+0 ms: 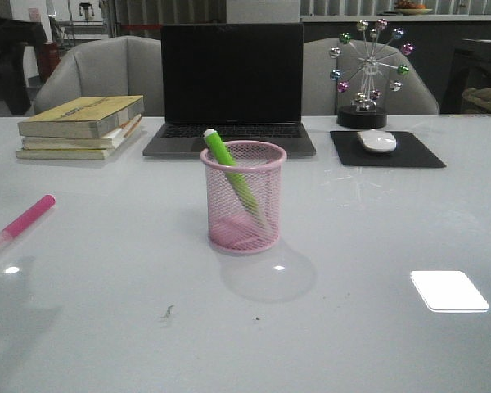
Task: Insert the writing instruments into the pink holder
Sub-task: 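Move the left gripper down over the pink highlighter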
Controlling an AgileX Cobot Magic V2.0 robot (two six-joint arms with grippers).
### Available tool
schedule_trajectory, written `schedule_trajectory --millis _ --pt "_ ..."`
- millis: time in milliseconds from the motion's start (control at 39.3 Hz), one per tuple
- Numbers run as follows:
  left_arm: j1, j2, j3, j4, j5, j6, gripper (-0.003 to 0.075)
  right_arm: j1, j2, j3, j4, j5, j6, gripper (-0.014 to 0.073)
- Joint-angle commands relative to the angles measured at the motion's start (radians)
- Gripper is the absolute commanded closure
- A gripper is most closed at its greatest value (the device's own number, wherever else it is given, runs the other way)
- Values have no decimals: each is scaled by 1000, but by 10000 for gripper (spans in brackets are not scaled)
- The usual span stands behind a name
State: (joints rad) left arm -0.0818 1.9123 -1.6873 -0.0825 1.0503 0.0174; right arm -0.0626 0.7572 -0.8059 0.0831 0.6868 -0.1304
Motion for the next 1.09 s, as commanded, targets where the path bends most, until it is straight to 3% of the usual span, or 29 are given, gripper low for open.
schedule_trajectory --millis 0,1068 --pt "-6 -17 -40 -37 -30 -2 323 -7 -5 -27 -7 -64 -1 211" --pt "-6 220 -42 -78 -107 -2 324 -7 -2 -27 -41 -5 -1 211"
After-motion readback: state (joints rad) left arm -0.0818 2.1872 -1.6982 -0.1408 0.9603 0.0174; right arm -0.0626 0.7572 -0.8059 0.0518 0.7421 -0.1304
